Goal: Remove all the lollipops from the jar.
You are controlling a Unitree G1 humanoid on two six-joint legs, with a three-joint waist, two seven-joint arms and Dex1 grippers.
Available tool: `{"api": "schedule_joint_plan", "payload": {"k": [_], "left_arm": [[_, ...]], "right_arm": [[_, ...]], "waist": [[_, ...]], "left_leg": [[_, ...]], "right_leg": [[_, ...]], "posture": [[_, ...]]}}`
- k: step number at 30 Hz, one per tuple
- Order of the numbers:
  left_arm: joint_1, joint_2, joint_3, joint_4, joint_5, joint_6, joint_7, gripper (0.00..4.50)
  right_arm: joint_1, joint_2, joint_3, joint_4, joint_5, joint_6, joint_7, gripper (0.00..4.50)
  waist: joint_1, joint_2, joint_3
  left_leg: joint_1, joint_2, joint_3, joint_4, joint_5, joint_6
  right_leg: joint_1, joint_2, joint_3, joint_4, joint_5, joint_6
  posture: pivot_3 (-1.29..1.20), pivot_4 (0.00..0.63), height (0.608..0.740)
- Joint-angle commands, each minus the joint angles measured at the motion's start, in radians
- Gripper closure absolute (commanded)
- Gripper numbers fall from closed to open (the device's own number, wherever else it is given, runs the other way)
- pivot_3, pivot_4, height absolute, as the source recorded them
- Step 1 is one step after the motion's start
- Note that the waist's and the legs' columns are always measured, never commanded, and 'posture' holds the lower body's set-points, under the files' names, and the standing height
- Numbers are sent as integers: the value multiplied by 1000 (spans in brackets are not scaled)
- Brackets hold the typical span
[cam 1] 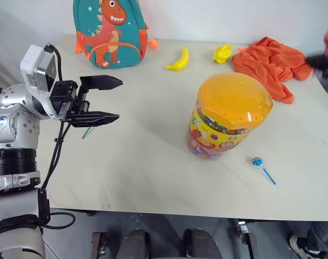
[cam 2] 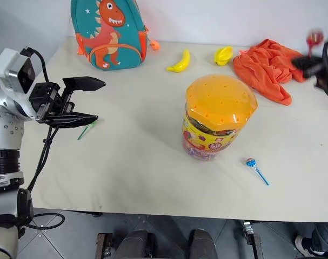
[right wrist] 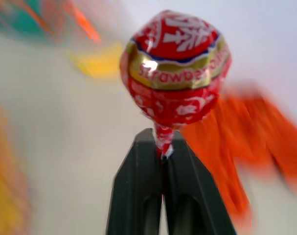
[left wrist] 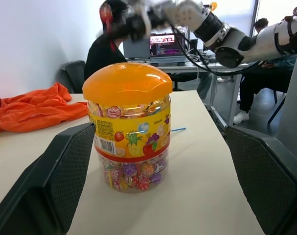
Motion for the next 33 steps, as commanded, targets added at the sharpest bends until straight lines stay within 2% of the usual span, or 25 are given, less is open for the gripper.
{"api": "schedule_joint_plan", "payload": {"k": [1,7,12,15,21,26,30,33], "left_arm": [[5,23,20,-17,3,-2,-6,0],[26,20,37,-32,0,6,32,0],[61,34,38,-59,3,17,43,0],[94,47,39,-79,7,22,48,0],[94,32,56,-45,30,50,187,0],[126,51,15,-29,144,57,326,0],[155,15,38,-51,130,62,365,0],[176,13,34,-51,130,73,358,0]], "right_arm": [[86,-39,1,82,-86,-19,-10,4478],[204,-1,3,204,-140,-35,-15,4478],[237,39,-18,260,-158,-68,-45,4478],[267,55,-47,238,-148,-58,-53,3849],[340,69,-124,149,-124,-33,-56,1750],[443,72,-235,-11,-63,-34,-7,66],[546,104,-373,-235,55,-45,94,24],[602,128,-401,-334,96,-71,153,24]], "waist": [[-2,0,0],[-5,4,0],[-6,4,0],[-7,4,0],[4,4,0],[2,5,0],[2,5,0],[3,5,0]], "left_leg": [[0,0,1,0,0,0],[1,1,2,-1,0,0],[1,1,2,-1,0,0],[1,1,2,-1,0,0],[0,0,1,0,0,0],[1,0,0,0,0,0],[1,0,1,-1,0,0],[1,1,0,0,0,0]], "right_leg": [[0,0,0,0,0,0],[-1,0,0,-1,0,0],[-1,0,0,-1,0,0],[-1,0,0,-1,0,0],[0,-1,1,-2,0,0],[0,-1,1,-2,0,0],[0,0,0,-2,0,0],[0,0,1,-2,0,0]], "posture": [[0,150,740],[0,150,740],[0,150,740],[0,150,740],[0,150,740],[0,150,740],[0,150,740],[0,150,740]]}}
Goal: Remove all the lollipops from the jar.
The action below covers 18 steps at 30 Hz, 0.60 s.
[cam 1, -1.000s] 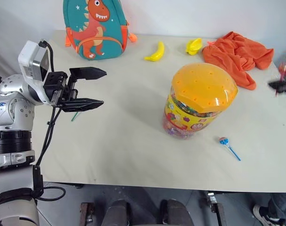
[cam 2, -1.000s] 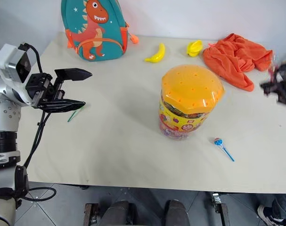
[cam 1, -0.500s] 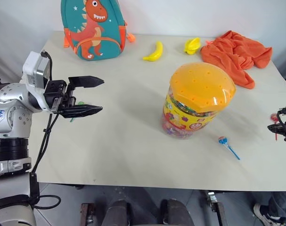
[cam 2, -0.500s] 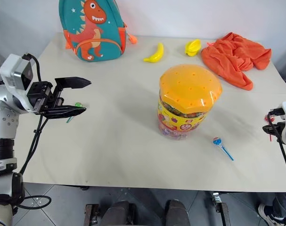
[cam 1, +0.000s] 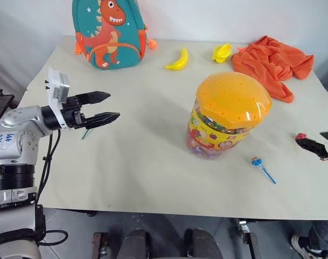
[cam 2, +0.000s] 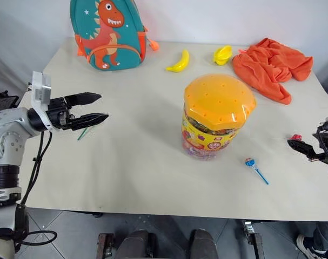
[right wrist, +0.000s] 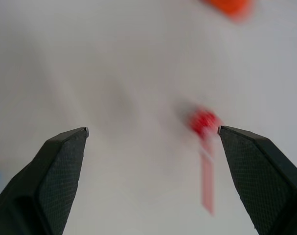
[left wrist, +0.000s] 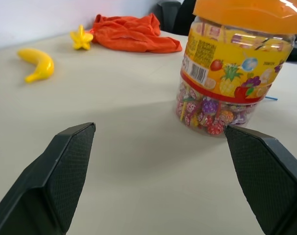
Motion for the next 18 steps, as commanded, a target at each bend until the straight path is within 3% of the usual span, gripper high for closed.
{"api": "schedule_joint_plan", "payload": {"k": [1,6,9,12,18], "left_arm": [[23,4,19,-33,-9,-14,-10,0],[121,6,29,-62,-4,-50,-24,0],[184,-5,58,-116,-30,-58,-15,0],[271,-33,103,-208,-64,-25,45,0],[418,-37,157,-335,-130,31,75,0]], "right_arm": [[42,15,-48,-109,43,-61,68,24],[102,122,8,-284,130,-203,203,24],[175,122,115,-285,41,-325,279,24],[144,161,179,-219,9,-379,258,24],[152,202,189,-176,1,-465,266,24]], "waist": [[1,0,0],[0,0,0],[3,-1,0],[2,-1,0],[0,-1,0]], "left_leg": [[0,0,0,0,0,0],[1,0,-1,-1,0,0],[1,-1,-1,0,0,0],[1,0,-3,1,0,0],[2,0,-6,1,0,0]], "right_leg": [[0,0,0,0,0,0],[1,0,0,0,0,0],[1,0,0,0,0,0],[2,0,1,0,0,0],[2,0,1,-1,0,0]], "posture": [[0,150,740],[0,150,740],[0,150,740],[0,150,740],[0,150,740]]}}
